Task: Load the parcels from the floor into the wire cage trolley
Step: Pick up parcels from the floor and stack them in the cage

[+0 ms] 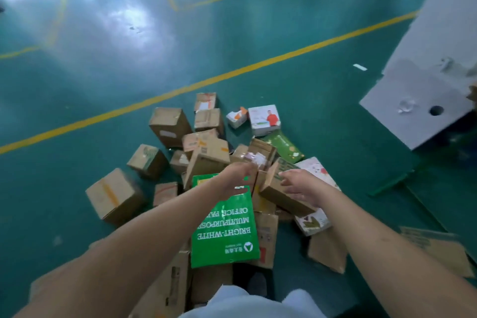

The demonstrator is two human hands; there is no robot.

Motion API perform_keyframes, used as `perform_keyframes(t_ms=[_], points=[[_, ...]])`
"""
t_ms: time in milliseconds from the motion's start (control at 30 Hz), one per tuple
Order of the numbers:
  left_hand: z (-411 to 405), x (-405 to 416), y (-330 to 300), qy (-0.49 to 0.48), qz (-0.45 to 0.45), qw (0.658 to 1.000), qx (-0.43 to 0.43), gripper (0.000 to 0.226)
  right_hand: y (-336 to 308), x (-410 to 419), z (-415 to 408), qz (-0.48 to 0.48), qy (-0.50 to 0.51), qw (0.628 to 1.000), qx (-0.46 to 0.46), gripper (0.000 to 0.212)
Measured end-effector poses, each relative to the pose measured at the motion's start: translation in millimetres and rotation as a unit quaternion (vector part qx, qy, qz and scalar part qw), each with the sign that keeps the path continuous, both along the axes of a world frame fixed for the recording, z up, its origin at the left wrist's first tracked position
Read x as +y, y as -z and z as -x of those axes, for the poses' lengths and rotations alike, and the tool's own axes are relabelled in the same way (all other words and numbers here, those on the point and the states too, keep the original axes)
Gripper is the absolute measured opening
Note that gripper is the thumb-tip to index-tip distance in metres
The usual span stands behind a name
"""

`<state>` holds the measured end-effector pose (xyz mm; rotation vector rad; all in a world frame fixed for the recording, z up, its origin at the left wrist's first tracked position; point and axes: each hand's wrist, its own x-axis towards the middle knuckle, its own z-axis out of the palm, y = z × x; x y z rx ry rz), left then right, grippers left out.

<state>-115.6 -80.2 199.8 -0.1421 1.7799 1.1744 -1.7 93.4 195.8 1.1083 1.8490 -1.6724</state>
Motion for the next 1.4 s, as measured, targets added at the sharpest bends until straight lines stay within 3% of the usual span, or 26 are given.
perform_keyframes(t_ms=[67,133,500,667,833,1067,1400], points=[[12,-19,4,-0.024,0.01,1.0,-0.007,0.034,4,-13,20,0.012,-0.018,1.0,-0.002,0.023],[21,-36,12,-0.059,0.018,0.998,-0.01,0.044,10,-27,41,0.011,-0.058,0.998,-0.005,0.017],[29,-108,55,-0.237,0.058,0.968,-0.061,0.051,77,-57,113,0.07,-0.238,0.964,-0.092,0.045],[34,-116,80,-0.303,0.092,0.946,-0.073,0.048,113,-57,143,0.073,-0.287,0.949,-0.111,0.036],[33,-115,120,-0.321,0.107,0.937,-0.088,0.052,162,-57,162,0.076,-0.304,0.94,-0.136,0.026],[32,-124,207,-0.311,0.132,0.935,-0.104,0.058,248,-61,167,0.056,-0.311,0.935,-0.163,0.035],[33,-187,326,-0.247,0.222,0.941,-0.06,0.07,359,-81,156,-0.008,-0.28,0.944,-0.174,0.04]])
